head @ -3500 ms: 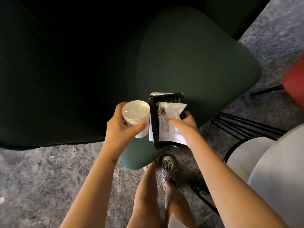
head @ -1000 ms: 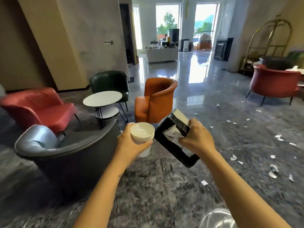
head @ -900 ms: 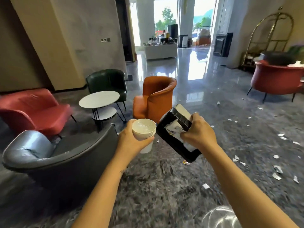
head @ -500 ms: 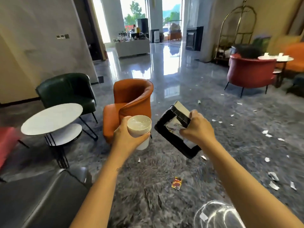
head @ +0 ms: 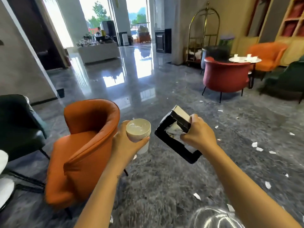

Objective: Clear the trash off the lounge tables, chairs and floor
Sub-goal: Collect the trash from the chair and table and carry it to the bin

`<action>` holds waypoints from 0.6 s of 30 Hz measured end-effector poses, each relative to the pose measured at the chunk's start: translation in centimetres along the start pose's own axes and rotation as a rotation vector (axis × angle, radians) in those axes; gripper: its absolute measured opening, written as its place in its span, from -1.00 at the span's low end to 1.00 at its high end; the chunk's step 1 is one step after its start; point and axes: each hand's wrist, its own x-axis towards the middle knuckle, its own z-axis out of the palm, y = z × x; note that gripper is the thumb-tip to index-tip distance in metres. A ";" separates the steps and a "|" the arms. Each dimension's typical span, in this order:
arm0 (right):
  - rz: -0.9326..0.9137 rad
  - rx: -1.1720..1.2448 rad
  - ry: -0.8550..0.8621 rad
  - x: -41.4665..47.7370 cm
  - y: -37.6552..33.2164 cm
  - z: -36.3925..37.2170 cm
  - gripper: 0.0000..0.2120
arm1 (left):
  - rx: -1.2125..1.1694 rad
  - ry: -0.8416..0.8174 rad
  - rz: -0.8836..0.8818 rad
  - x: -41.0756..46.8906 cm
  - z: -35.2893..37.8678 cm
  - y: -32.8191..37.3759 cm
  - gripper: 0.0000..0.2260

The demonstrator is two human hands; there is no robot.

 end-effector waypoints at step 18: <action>-0.283 -0.032 -0.090 59.0 -5.1 20.7 -0.62 | 0.099 0.234 -0.138 52.9 13.5 -18.9 -0.41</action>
